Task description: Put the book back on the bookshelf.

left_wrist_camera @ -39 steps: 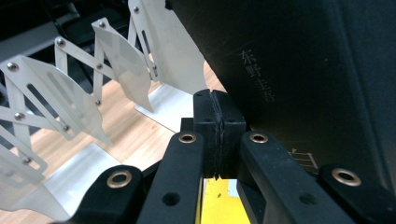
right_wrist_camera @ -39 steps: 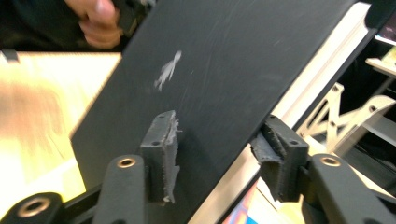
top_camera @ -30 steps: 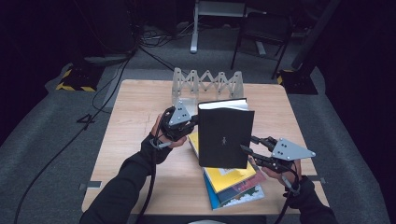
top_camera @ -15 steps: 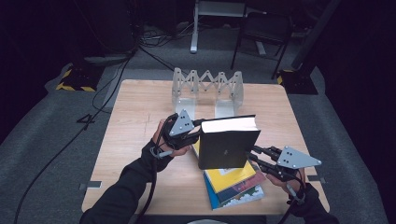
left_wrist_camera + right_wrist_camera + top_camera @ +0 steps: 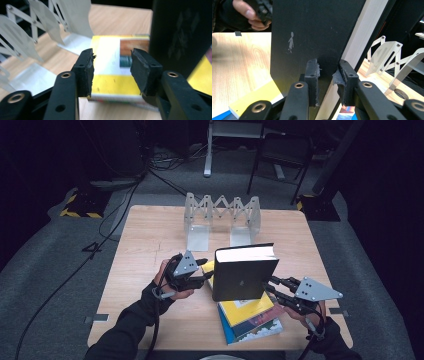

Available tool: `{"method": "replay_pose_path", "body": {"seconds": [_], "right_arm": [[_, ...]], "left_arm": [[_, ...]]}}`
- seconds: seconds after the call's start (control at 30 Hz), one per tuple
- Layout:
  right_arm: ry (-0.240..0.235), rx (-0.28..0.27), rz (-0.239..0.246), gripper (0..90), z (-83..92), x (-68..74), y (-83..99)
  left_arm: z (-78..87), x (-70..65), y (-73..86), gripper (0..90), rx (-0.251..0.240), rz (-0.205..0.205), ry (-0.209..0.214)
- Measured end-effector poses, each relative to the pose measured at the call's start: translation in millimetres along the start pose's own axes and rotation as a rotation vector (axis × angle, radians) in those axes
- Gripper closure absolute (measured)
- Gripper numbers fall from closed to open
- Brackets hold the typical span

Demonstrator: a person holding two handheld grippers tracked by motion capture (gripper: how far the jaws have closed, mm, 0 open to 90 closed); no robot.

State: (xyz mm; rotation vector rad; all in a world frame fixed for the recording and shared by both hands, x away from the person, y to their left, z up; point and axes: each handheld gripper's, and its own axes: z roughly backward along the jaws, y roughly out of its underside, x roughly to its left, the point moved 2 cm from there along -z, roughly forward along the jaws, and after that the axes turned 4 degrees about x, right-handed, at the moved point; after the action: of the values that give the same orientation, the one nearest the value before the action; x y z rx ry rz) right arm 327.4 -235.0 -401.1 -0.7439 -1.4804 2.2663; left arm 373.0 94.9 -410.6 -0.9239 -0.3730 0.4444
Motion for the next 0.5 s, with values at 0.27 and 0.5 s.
{"method": "replay_pose_path", "body": {"seconds": [0.27,0.5], "right_arm": [[0.001,-0.003,0.002,71.4,0.0,-0.1,1.0],[0.000,0.002,0.002,71.1,-0.8,0.0,2.5]], "left_arm": [[-8.1,-11.9,25.7,45.8,0.108,-0.008,0.100],[-19.5,-26.2,33.1,39.2,0.139,-0.032,0.206]]}}
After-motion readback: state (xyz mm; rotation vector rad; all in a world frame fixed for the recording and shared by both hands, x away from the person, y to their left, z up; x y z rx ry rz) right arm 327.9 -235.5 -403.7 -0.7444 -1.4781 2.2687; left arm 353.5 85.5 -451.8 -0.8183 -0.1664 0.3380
